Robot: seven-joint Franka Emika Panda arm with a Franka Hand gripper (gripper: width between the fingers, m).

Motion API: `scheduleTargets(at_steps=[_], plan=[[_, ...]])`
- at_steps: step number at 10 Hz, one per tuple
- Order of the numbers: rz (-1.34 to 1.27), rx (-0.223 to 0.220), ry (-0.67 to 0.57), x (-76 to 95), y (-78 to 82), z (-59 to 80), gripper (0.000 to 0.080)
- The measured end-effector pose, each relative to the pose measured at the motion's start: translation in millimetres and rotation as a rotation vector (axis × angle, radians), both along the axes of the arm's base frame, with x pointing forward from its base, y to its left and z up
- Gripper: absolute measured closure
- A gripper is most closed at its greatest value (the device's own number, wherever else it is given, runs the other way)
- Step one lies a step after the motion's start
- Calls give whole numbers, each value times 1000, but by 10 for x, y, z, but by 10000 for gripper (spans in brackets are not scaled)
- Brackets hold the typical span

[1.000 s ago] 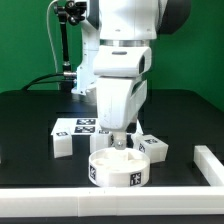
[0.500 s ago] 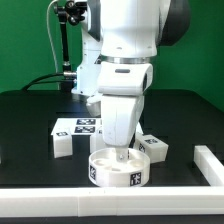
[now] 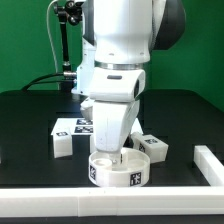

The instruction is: Assemble stool

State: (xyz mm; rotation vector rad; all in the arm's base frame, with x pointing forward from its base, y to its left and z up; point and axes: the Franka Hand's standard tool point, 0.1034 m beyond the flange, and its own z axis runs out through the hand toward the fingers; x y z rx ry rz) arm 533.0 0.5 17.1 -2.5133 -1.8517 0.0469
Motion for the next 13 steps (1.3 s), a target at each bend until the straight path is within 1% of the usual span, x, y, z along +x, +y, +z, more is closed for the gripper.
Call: scheduleTargets(at_steps=[1,3,4,5,13], plan=[[0,0,0,-1,0,-2,150],[-1,0,0,-1,0,-2,414],[-1,0,0,0,0,0,414],[-1,0,0,0,0,-1,481],[0,0,0,4,6,0,479]])
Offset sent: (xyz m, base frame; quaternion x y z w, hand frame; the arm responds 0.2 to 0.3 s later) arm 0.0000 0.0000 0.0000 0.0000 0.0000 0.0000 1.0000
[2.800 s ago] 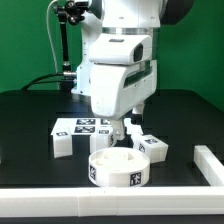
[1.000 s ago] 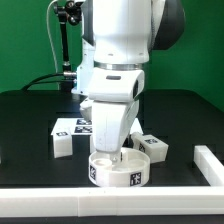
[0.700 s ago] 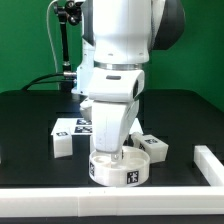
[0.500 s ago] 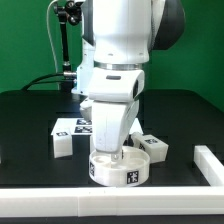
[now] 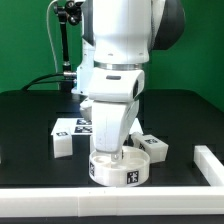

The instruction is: Assemble stool

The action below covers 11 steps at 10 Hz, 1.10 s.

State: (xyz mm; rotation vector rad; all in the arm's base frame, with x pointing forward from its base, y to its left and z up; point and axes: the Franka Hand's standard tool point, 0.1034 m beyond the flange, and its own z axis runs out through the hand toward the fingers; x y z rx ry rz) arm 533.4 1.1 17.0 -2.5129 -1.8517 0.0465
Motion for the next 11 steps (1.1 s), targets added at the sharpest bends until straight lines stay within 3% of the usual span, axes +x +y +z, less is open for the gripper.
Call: scheduleTargets(at_steps=[4,6,11], plan=[[20,10,-22,337,252,-2,479],[4,17,-38,515,489,3,479],[-107,20,-49,568,866,4,479]])
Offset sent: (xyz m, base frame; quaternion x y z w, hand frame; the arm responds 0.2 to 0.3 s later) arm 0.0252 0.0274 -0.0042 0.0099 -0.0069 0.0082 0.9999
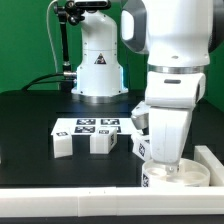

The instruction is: Assemble stool

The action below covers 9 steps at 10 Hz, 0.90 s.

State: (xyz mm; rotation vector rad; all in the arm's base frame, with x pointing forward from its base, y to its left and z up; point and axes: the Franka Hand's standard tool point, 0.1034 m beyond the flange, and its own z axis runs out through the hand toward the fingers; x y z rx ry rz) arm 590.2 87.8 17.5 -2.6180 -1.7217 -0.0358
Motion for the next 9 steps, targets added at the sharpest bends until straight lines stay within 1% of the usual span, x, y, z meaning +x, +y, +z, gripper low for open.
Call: scheduleTargets(at_steps=[1,4,5,6,7,8,9], plan=[[-9,0,-1,3,37,1,479],[-17,0,-1,4,34,1,479],[-17,0,-1,2,33,0,418],[-17,0,-1,2,31,0,282],[-17,0,-1,2,30,-1,282],[-15,0,0,3,24,4,178],[-14,-2,-1,11,5,40,158]])
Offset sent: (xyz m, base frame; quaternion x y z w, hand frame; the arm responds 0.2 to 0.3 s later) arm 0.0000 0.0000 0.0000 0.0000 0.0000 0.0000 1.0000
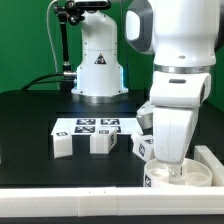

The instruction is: Assemble stool

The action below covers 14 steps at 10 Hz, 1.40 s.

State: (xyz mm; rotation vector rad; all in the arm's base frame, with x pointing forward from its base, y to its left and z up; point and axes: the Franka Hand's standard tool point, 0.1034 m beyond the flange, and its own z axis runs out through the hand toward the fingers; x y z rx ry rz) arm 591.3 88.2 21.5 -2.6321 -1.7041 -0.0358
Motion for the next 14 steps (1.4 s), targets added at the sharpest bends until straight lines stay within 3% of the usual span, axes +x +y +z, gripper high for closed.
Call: scheduleTargets(at_steps=[3,5,7,11,14], plan=[[-12,-5,-12,54,34,260,151],[-23,-13,-21,40,-78,408,151],[-13,-17,-25,-6,-217,409,151],[-101,-11,-23,-8,-193,404,151],[-442,10,-8,-83,-233,375,151]])
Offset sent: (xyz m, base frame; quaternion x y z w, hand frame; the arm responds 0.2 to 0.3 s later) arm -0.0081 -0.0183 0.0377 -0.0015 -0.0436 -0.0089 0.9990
